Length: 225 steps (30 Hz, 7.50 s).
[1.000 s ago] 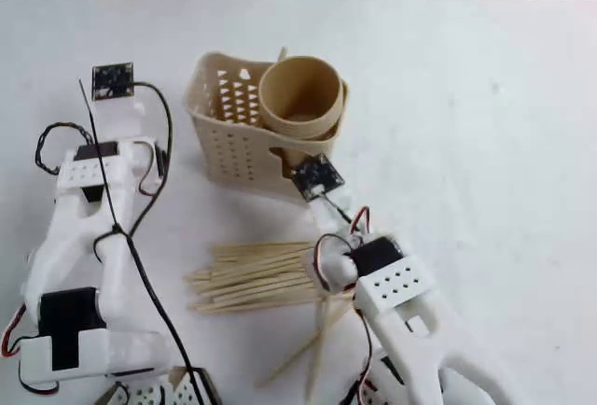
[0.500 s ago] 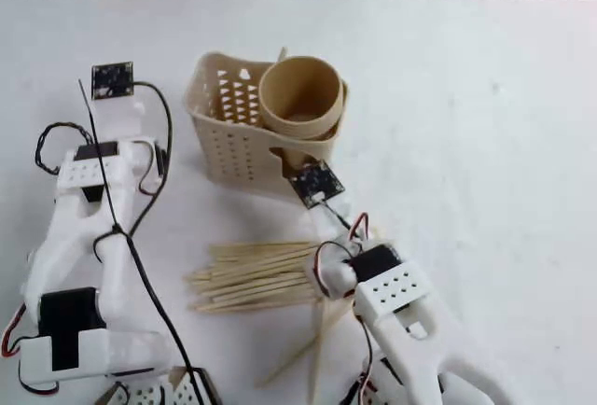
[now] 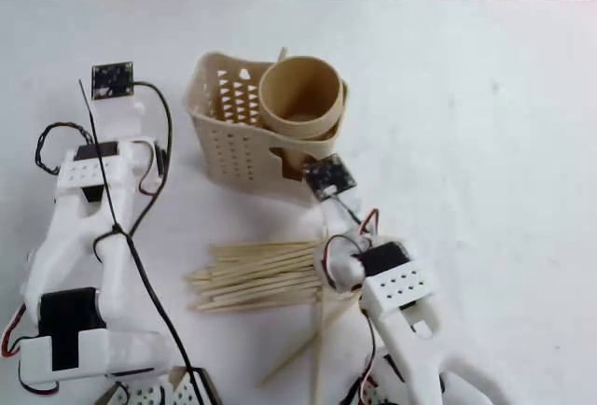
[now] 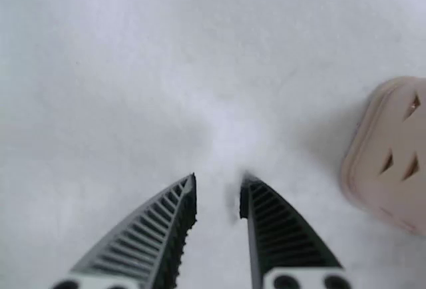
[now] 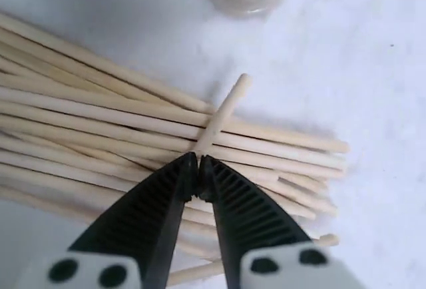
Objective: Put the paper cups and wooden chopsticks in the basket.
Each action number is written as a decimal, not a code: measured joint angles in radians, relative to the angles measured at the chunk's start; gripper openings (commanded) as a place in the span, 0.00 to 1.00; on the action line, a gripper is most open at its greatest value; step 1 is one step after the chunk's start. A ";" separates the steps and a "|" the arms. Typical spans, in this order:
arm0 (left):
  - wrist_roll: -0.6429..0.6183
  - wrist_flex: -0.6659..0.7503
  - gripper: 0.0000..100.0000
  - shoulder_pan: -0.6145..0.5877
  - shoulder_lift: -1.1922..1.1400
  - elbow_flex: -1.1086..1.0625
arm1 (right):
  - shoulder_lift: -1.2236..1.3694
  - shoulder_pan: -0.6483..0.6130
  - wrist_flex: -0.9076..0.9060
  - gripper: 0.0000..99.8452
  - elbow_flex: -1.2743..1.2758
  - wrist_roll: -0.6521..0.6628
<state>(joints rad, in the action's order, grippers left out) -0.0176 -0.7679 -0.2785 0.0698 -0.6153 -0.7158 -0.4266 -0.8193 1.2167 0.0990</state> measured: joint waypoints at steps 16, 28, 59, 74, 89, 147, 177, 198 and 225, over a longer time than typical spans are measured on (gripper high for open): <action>0.000 0.000 0.13 0.000 0.000 0.000 | -0.028 0.055 -0.121 0.22 -0.046 0.005; 0.000 0.000 0.13 0.000 0.000 0.000 | -0.058 -0.153 -0.058 0.17 0.018 -0.037; 0.000 0.000 0.13 0.000 0.000 0.000 | -0.143 0.210 -0.107 0.05 -0.149 -0.051; 0.000 0.000 0.13 0.000 0.000 0.000 | -0.203 0.048 -0.110 0.02 -0.967 -0.051; 0.000 0.014 0.13 0.000 0.000 -0.005 | 0.080 0.143 -0.835 0.15 -0.962 0.158; 0.000 0.043 0.13 0.000 0.000 -0.034 | 0.173 -0.021 -0.037 0.13 -0.052 0.117; 0.000 0.043 0.13 0.000 0.000 -0.034 | -0.463 -0.069 -0.466 0.02 -0.546 0.115; 0.000 0.043 0.13 0.000 0.000 -0.034 | 0.293 -0.183 0.115 0.02 -1.326 -0.017; 0.117 -0.361 0.21 0.040 0.173 0.184 | 0.199 -0.210 0.793 0.02 -0.822 -0.021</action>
<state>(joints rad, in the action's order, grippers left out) 0.0990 -1.1285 -0.2386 0.2432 -0.4312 -0.5163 -0.6368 -0.0261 0.3943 0.0775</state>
